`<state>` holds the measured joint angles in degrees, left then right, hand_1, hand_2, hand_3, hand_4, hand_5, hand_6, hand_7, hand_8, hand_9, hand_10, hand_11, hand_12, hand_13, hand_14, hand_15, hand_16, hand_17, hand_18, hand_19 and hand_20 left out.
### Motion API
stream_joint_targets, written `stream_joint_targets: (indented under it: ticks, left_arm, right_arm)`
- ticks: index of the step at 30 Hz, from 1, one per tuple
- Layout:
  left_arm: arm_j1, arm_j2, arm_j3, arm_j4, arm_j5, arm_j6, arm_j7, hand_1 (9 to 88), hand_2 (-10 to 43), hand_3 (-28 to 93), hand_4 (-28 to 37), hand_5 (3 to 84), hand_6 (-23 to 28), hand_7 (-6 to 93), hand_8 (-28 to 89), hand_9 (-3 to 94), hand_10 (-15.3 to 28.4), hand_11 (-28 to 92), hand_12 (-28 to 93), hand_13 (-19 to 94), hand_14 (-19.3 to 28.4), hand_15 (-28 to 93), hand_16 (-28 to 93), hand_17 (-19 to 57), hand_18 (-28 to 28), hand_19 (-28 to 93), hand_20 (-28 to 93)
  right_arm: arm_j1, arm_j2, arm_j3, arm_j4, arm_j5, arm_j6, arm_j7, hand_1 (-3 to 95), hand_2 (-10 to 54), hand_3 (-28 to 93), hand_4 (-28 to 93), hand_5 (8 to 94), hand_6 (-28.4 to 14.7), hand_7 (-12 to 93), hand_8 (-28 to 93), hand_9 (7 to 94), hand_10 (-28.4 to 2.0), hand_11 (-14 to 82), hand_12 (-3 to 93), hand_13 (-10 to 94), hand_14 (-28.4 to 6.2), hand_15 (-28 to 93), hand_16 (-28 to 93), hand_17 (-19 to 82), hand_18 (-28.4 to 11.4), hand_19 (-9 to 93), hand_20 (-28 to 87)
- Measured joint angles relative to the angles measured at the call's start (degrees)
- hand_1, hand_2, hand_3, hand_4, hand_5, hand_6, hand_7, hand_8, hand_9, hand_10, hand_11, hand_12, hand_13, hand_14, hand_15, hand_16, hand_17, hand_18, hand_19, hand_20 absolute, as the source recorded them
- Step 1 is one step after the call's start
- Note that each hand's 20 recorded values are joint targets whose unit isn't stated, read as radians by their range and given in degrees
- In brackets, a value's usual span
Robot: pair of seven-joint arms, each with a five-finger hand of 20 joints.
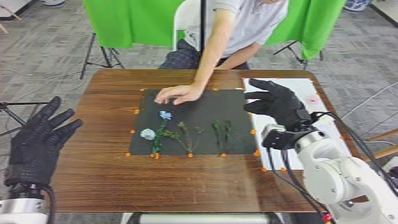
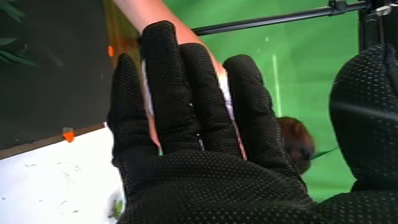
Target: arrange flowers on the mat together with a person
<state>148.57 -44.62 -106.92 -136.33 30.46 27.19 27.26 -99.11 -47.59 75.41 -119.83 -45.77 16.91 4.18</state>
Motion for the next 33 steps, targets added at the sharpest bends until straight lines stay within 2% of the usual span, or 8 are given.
stream_joint_targets:
  ticks: [8,15,21,25,29,33]
  left_arm:
    - [0.1,0.64,0.01,0.0,-0.34,0.04,0.34,20.6,7.8,74,-25.3,30.3,4.8,10.3,-8,29.1,15.1,19,12,20,21.5,44,-5,-10.6,17.5,36,15]
    - [0.1,0.55,0.0,-0.04,-0.22,0.03,0.28,20.6,7.8,74,-25.2,30.3,4.8,10.3,-8,29.2,15.0,19,12,20,21.5,44,-5,-10.6,17.5,36,15]
    - [0.1,0.48,0.0,-0.06,-0.16,0.03,0.4,20.7,7.9,74,-25.2,30.4,4.8,10.3,-8,29.1,15.0,19,12,20,21.5,44,-5,-10.5,17.4,36,15]
    - [0.1,0.49,0.0,-0.07,-0.16,0.03,0.52,20.8,7.9,74,-25.2,30.5,4.9,10.2,-8,29.1,15.0,19,12,20,21.5,44,-5,-10.5,17.5,36,15]
    - [0.2,0.55,0.0,-0.1,-0.17,0.03,0.7,20.8,7.9,74,-25.1,30.5,4.9,10.2,-8,29.2,15.0,19,12,20,21.5,44,-5,-10.5,17.5,36,15]
    - [0.3,0.59,0.0,-0.11,-0.16,0.03,0.82,20.8,7.9,74,-25.1,30.5,4.9,10.2,-8,29.2,15.0,19,12,20,21.6,44,-5,-10.5,17.4,36,15]
  right_arm:
    - [0.0,0.1,-0.1,-0.4,-2.5,1.4,0.9,25.3,-1.3,74,-25,46.3,-2.6,17,-12,50.4,-19.4,18.3,16.3,47,-18.4,49,12,16,-25.7,56,16]
    - [0.4,1.4,-1.2,-2.5,-17.5,10.5,8.4,26.4,-1.3,73,-25,46.3,-2.8,16,-12,50.0,-19.8,18.1,16.2,48,-18.4,51,11,19,-26.1,60,16]
    - [2.5,4.9,-4.6,-3.4,-32.4,14.4,18.5,27.1,-1.6,72,-24,46.6,-3.0,16,-12,49.8,-20.0,17.1,15.8,49,-18.4,52,11,20,-26.3,62,15]
    - [6.1,6.6,-8.5,-2.9,-43.8,15.1,29.2,28.5,-2.2,72,-23,46.6,-3.0,16,-12,49.7,-20.1,16.5,15.7,50,-18.2,52,10,21,-26.3,64,15]
    - [8.5,7.2,-9.3,-1.9,-54.8,13.3,38.8,29.3,-2.4,71,-23,46.7,-3.2,15,-12,48.9,-20.4,14.7,15.3,51,-18.6,53,10,23,-26.6,67,14]
    - [11.5,8.7,-12.1,0.0,-65.7,7.1,47.2,30.1,-3.0,70,-22,46.1,-3.5,13,-11,47.7,-21.1,12.7,15.3,52,-18.9,54,9,25,-27.1,70,11]
